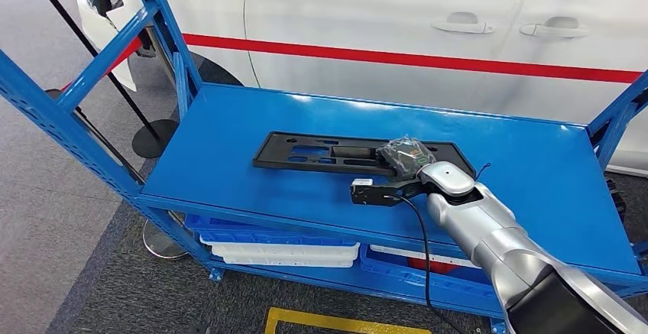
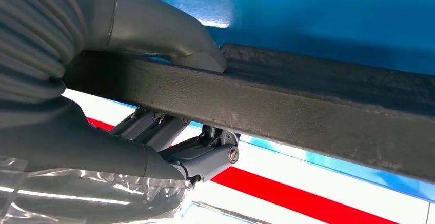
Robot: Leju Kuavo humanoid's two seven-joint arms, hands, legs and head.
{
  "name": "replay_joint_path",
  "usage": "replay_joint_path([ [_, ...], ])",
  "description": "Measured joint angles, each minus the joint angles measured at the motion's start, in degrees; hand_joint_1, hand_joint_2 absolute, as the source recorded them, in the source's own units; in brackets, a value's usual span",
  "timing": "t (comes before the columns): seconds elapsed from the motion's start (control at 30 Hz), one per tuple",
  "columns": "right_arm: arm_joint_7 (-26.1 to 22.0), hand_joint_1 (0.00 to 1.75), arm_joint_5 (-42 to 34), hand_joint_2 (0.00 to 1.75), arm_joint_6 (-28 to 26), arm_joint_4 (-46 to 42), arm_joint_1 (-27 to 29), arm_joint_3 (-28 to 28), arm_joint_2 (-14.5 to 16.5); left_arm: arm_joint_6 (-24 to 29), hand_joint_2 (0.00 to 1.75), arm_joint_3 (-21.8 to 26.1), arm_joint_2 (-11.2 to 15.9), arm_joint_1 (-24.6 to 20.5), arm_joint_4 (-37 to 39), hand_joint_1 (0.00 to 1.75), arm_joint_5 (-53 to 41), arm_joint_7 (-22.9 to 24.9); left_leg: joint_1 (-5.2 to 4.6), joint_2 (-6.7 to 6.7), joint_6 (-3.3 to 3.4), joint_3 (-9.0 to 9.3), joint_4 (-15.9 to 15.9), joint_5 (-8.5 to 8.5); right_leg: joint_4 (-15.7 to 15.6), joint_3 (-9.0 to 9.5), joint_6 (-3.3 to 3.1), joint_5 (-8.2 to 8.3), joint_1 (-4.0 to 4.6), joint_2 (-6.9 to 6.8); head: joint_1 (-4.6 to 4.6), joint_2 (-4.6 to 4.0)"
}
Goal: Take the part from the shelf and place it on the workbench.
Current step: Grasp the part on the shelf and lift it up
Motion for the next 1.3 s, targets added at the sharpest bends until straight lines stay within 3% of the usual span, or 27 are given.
replay_joint_path([
  [0.3, -0.2, 1.75, 0.0, 1.75, 0.4, -0.2, 0.0, -0.6, -0.2, 0.2, 0.0, 0.0, 0.0, 0.0, 0.0, 0.0, 0.0, -0.8, -0.01, 0.0, 0.0, 0.0, 0.0, 0.0, 0.0, 0.0, 0.0, 0.0, -0.01, 0.0, 0.0, 0.0],
  [0.53, -0.8, 1.75, 0.1, 1.75, 0.5, -0.4, 0.0, -0.8, -0.7, -0.2, 0.0, 0.0, 0.0, -0.3, 0.0, 0.0, 0.0, -5.5, -0.01, -0.01, 0.0, -0.01, 0.0, 0.0, 0.0, 0.0, 0.01, 0.0, -0.01, -0.01, 0.0, 0.0],
  [0.77, -1.3, 1.75, 1.2, 1.75, 0.2, -0.5, -0.6, -0.8, -0.9, -0.2, 0.0, 0.0, 0.5, -0.8, 0.0, 0.0, 0.9, -7.1, -0.02, -0.01, 0.0, -0.03, 0.0, 0.0, 0.0, 0.0, 0.02, 0.01, -0.02, -0.01, 0.0, 0.0],
  [1.03, -4.6, 1.75, -4.7, 1.75, -7.8, -3.6, -5.2, -4.4, -3.1, 0.2, 0.0, 0.0, 0.7, -0.6, 0.0, 0.0, 0.9, -7.3, -0.02, 0.0, 0.03, -0.27, 0.1, 0.03, 0.0, -0.18, 0.11, 0.08, -0.02, -0.01, 0.0, 0.0],
  [1.3, -7.2, 1.75, -9.5, 1.75, -10.8, -8.8, -7.8, -10.7, -5.3, 0.6, 0.0, 0.0, 0.6, -0.4, 0.0, 0.0, 0.9, -7.1, -0.02, -0.02, 0.04, -0.37, 0.2, 0.01, 0.0, -0.26, 0.14, 0.07, -0.02, -0.02, 0.0, 0.0],
])
